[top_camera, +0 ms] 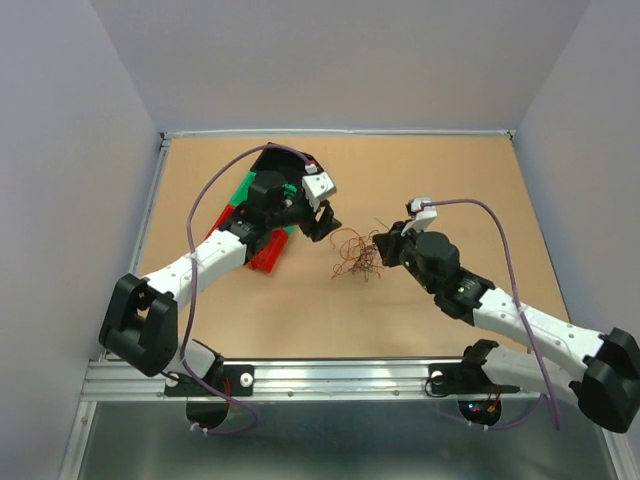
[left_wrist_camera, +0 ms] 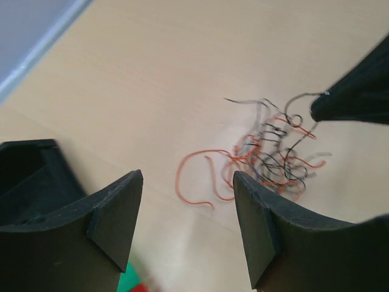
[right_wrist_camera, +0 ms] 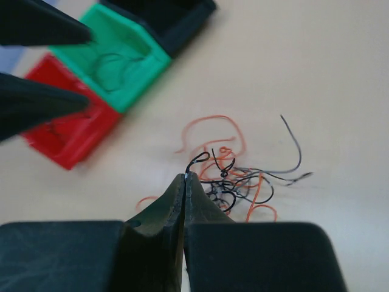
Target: Untangle the cables
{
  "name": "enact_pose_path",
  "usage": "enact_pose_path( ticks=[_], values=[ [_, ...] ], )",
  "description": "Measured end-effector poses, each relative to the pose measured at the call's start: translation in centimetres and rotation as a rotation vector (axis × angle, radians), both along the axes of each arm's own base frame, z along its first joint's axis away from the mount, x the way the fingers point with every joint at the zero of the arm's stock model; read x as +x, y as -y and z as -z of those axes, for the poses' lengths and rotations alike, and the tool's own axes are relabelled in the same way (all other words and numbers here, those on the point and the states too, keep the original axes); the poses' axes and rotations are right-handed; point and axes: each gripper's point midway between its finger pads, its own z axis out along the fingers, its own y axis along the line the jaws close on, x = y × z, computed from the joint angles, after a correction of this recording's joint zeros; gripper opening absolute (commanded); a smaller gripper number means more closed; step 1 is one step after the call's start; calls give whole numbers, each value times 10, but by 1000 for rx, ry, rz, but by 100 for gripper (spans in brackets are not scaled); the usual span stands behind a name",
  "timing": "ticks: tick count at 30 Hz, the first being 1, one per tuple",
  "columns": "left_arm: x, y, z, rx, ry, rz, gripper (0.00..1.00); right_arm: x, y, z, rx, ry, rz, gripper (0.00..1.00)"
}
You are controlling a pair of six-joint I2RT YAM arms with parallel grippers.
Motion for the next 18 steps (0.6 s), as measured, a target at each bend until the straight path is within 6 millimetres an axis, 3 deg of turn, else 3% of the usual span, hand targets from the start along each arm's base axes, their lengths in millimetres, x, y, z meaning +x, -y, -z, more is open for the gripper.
enact_pose_path(
  ticks=[4,11,18],
  values=[
    [-35,14,23,-59,-60,158,73,-25,-28,-38,90,77,-229,1],
    [-63,27,9,-135,-33,333,73,-50,-52,-42,120,73,-430,1],
    [-78,36,8,-156,-38,426,71,-56,-58,-48,139,86,-477,1]
  ],
)
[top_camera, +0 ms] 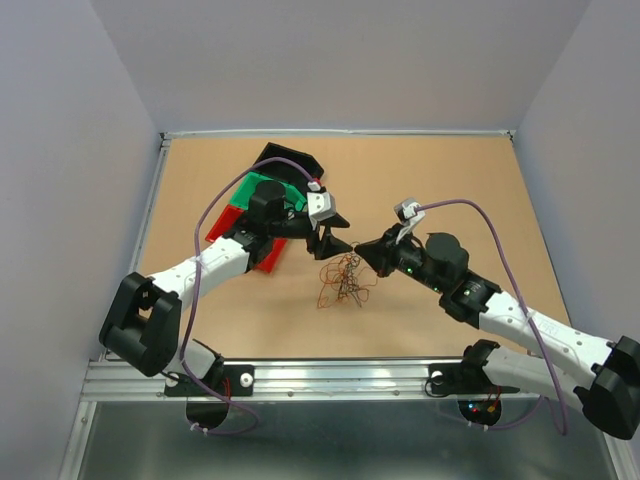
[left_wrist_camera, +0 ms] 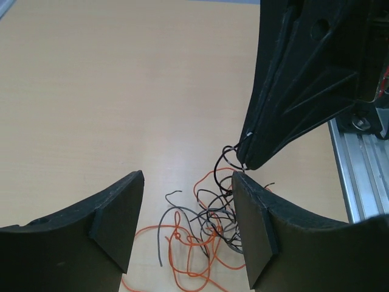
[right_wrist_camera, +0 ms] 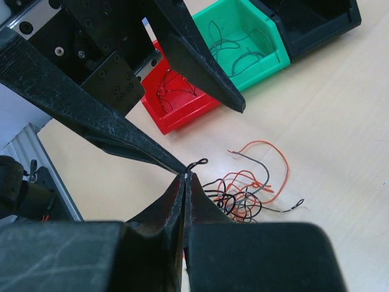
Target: Untangle the cables
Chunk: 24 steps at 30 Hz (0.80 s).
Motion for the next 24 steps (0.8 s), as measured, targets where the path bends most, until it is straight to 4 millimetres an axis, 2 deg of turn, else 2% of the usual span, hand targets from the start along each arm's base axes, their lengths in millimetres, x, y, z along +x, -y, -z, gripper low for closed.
enact_pose_path(
  ticks=[6,10,14,16,17,19,20,21,22,24],
  values=[
    [-8,1,-1,-9,-2,45,70,-2,2,-9,20,20,1,1],
    [-13,2,-2,-15,-5,72,63,-3,2,-13,30,30,-1,0],
    [-15,3,-1,-18,-20,93,61,-6,-1,-14,35,31,-26,1],
    [-14,8,1,-14,-36,102,50,-6,-4,-13,33,28,-39,1],
    [-13,10,3,-11,-45,105,36,-5,-6,-12,30,24,-48,1],
    [-13,14,7,-3,-63,108,19,-5,-10,-10,26,18,-62,1],
    [-12,15,9,0,-70,109,0,-6,-11,-9,25,15,-69,3],
    [-12,16,9,2,-75,109,0,-7,-12,-8,24,13,-76,6],
    [-12,17,10,5,-80,107,0,-7,-13,-9,27,16,-82,15],
    [-12,17,10,5,-85,106,0,-7,-13,-13,39,30,-83,24]
  ],
)
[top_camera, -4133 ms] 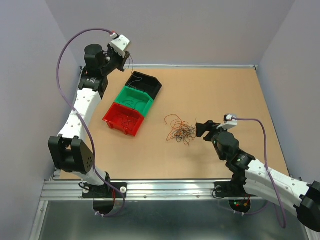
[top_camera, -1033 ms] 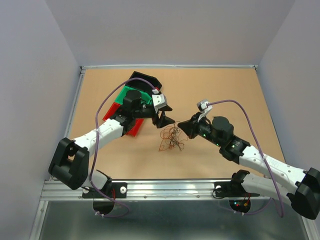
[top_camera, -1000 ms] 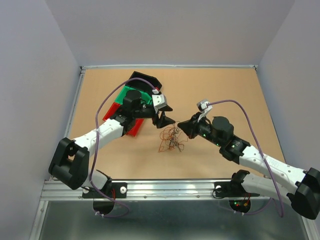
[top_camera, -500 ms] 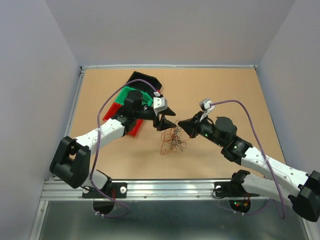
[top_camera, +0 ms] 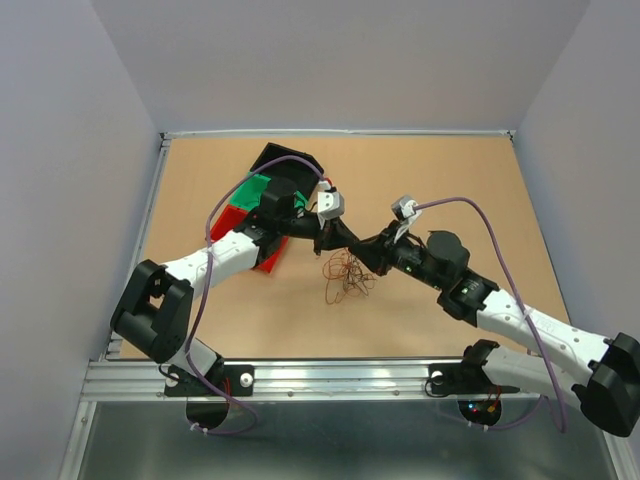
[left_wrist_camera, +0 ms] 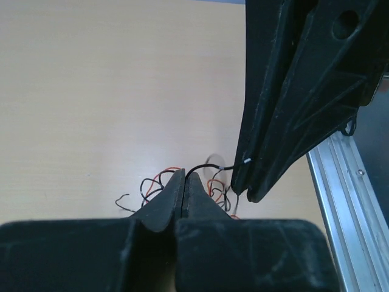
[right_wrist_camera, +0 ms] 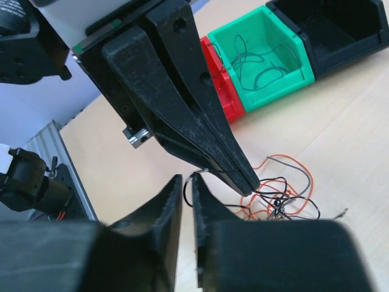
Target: Untangle the cables
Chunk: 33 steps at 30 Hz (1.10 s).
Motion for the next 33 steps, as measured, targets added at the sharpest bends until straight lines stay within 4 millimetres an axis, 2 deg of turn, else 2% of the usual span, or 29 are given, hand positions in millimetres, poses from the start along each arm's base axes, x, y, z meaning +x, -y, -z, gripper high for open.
enact_pose_path(
  ticks=[1,3,6,7,11,15,20,25,27,28,30,31,33],
  values=[
    [1,0,-1,-1,2,-2,0,0,0,-2,6,10,0,32],
    [2,0,0,4,2,-13,0,-1,2,-6,25,32,2,38],
    [4,-2,-2,8,8,-34,0,-4,9,-2,40,53,21,48],
    [5,-2,-4,6,13,-39,0,-4,13,4,37,53,40,60],
    [3,-6,-24,-22,59,-54,0,3,25,23,20,48,115,84],
    [-2,-10,-43,-53,100,-54,0,11,33,47,-25,32,174,90],
    [-7,-12,-48,-62,92,-41,0,22,28,64,-81,58,177,90],
    [-10,-12,-48,-65,68,-29,0,27,18,62,-88,113,143,88],
    [-11,-11,-52,-68,55,-29,0,34,11,57,-92,136,136,83],
    [-10,-11,-56,-71,53,-31,0,37,7,54,-90,143,133,80],
    [-8,-9,-75,-89,57,-36,0,44,-2,50,-86,159,123,59],
    [-6,-8,-92,-106,71,-42,0,49,-8,49,-80,167,120,45],
    [0,-6,-122,-139,106,-60,0,56,-15,52,-72,176,121,35]
  ],
)
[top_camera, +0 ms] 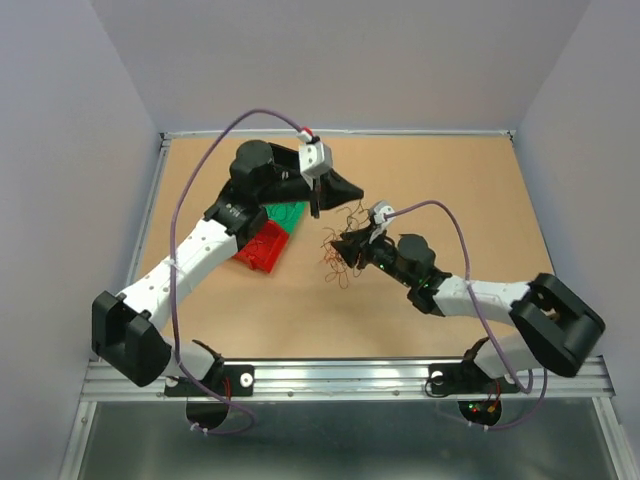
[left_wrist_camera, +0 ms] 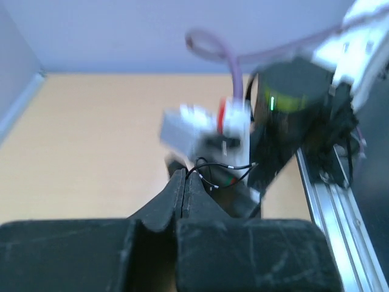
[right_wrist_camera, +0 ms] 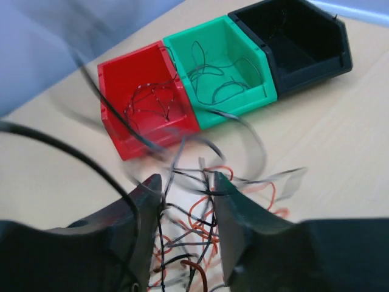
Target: Untangle the cables
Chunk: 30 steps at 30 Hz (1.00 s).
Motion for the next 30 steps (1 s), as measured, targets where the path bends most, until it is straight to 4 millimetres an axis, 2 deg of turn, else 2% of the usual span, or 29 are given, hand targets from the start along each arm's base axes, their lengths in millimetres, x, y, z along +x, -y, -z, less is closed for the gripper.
enact_pose_path(
  ticks=[1,2,3,5,6,7,8,9,10,11,12,14,16,17,18,19,22,23,25,27,30],
  values=[
    [7,0,-31,-32,33,-39,0,5,-5,6,12,-10,5,22],
    [12,0,-51,-51,58,-66,0,12,-10,18,15,-35,17,17],
    [18,-1,-85,-80,87,-103,0,21,-11,35,18,-74,54,13],
    [32,-8,-131,-93,98,-208,0,34,-11,51,71,-99,123,12],
    [44,-12,-145,-86,72,-290,0,40,-6,49,129,-94,175,10],
    [61,-17,-181,-136,115,-379,0,40,6,60,156,-126,231,8],
    [74,-27,-207,-169,133,-460,0,36,22,78,172,-170,284,5],
    [88,-44,-244,-221,164,-555,0,24,49,113,155,-246,362,4],
    [101,-66,-278,-288,204,-656,0,16,63,133,130,-296,402,2],
    [108,-94,-314,-368,240,-759,0,0,90,165,89,-383,477,1],
    [111,-126,-343,-445,272,-858,0,-6,103,169,104,-393,514,1],
    [113,-180,-368,-531,293,-1029,0,-8,119,163,157,-395,584,1],
    [112,-231,-371,-584,289,-1187,0,-6,129,151,227,-385,641,1],
    [113,-248,-365,-588,279,-1242,0,-3,131,140,266,-370,657,2],
    [117,-258,-353,-579,267,-1275,0,-1,132,132,295,-355,663,2],
    [120,-265,-341,-560,252,-1295,0,2,133,115,346,-326,666,2],
    [130,-262,-313,-508,225,-1280,0,4,134,86,431,-278,660,8],
    [137,-258,-302,-485,215,-1264,0,4,135,75,456,-264,654,15],
    [156,-247,-266,-406,166,-1239,0,2,136,61,489,-243,643,23],
    [173,-241,-230,-328,118,-1232,0,0,138,52,502,-234,636,27],
    [188,-236,-188,-228,75,-1224,0,-5,141,48,484,-235,632,37]
  ],
)
